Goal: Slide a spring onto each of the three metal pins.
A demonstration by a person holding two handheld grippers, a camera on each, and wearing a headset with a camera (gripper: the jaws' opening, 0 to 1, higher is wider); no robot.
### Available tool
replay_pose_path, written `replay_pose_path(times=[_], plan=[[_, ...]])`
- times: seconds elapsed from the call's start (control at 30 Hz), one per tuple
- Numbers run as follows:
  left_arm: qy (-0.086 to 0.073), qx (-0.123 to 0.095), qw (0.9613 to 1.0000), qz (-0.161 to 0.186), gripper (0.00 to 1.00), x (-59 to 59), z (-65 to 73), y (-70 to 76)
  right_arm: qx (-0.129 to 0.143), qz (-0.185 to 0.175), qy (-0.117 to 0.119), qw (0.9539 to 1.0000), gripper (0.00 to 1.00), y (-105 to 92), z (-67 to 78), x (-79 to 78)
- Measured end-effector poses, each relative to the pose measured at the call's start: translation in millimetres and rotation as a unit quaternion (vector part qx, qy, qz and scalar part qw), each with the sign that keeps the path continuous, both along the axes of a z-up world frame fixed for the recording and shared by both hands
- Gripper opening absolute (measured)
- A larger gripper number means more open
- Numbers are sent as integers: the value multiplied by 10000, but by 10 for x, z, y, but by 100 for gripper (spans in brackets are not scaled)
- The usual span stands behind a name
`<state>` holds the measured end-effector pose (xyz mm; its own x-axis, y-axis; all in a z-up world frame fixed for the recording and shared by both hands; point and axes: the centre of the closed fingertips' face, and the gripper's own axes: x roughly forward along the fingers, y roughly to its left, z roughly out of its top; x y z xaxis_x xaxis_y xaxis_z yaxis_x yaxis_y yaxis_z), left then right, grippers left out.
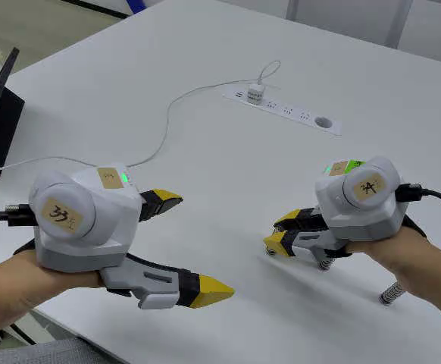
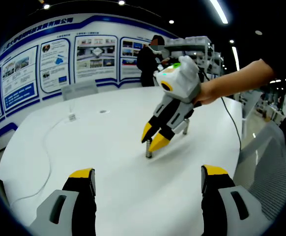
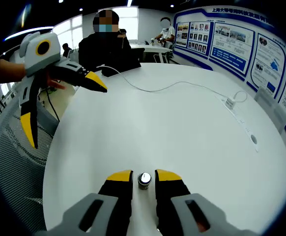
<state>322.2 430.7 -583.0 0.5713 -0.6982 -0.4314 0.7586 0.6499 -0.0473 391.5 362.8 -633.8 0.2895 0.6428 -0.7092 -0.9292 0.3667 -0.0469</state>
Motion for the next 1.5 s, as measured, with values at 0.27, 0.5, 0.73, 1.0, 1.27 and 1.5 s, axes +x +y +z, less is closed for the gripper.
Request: replay_pose_path(times=[0.27, 0.5, 0.73, 1.0, 1.27, 1.5], plan=[[-17, 39, 10000, 40, 89, -5, 14, 8, 148, -67, -51, 9999, 21, -19, 127, -12], [-79, 137, 9999, -6, 88, -3, 50, -40, 667, -469, -107, 9966, 23, -88, 429, 47], [-158, 199, 9997, -60, 86, -18, 110, -95, 664, -694, -53, 9954, 24, -408, 430, -8], [-182, 375, 9989, -220, 85, -77, 145, -197, 1039, -1002, 164, 9894, 27, -702, 496, -167], [-426, 479, 9973, -353, 85, -61, 326, -301, 1861, -1238, -125, 9746, 30, -909, 969, -254], [-491, 543, 9965, -406, 84, -82, 343, -395, 1938, -1425, -356, 9700, 34, -1170, 1117, -368]])
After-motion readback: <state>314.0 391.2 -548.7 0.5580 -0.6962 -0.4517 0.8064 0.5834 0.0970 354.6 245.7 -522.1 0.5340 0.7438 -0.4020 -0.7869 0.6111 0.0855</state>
